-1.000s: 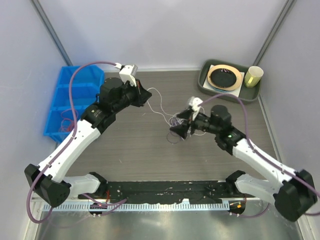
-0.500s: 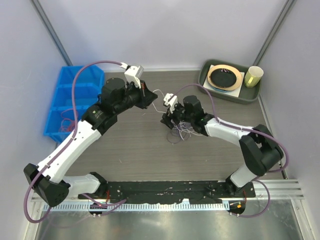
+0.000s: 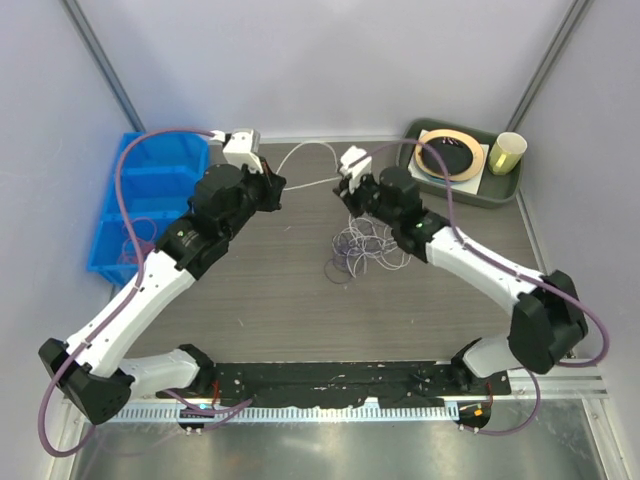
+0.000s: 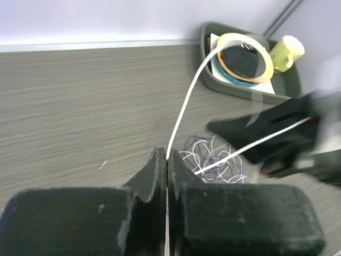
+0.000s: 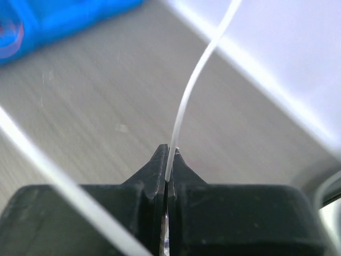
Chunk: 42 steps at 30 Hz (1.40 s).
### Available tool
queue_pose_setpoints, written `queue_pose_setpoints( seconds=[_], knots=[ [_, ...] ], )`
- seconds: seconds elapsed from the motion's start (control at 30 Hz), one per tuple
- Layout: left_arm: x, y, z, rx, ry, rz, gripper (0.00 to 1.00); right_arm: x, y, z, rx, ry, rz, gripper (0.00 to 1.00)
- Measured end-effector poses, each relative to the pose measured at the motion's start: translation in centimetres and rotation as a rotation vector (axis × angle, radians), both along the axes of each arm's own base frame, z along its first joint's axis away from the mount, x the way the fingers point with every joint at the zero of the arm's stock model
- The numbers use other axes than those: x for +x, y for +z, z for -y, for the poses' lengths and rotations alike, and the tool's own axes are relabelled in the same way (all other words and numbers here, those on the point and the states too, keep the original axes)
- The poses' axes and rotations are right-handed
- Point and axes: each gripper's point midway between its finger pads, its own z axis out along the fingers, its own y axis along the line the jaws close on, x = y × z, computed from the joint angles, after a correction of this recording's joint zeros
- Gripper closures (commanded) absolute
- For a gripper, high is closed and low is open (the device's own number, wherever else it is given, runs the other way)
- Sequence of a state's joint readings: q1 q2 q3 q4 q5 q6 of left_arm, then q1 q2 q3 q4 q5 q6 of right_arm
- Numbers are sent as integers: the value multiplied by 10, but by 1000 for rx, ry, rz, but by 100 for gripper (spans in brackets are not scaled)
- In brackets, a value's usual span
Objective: Untangle the cables
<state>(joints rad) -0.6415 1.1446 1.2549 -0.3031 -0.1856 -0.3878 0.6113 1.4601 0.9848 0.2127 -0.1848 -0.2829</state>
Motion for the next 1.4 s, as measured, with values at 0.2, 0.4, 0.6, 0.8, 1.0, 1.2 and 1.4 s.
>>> queue_pose_setpoints(
  seconds=[0.2,0.4,0.6,0.8,1.0,1.2,1.4],
  knots=[
    [10,-9,4,-49,46,1,100,-13,172,5,244,-34,174,99],
    [6,24,28,-163,-54,87,100,-36,216,10,345,-5,176,99],
    [-1,18,48,-189,-167,89,100,-38,221,11,395,-17,120,99],
    [1,0,47,-170,-159,49,100,-29,187,20,376,-118,25,79],
    [14,-34,18,-83,10,-50,100,-25,87,34,260,-219,-127,43],
    [29,-29,-8,4,151,-54,100,-46,33,33,174,-154,-240,26],
    [44,23,-43,24,274,52,100,-75,53,32,233,-31,-168,13]
  ],
)
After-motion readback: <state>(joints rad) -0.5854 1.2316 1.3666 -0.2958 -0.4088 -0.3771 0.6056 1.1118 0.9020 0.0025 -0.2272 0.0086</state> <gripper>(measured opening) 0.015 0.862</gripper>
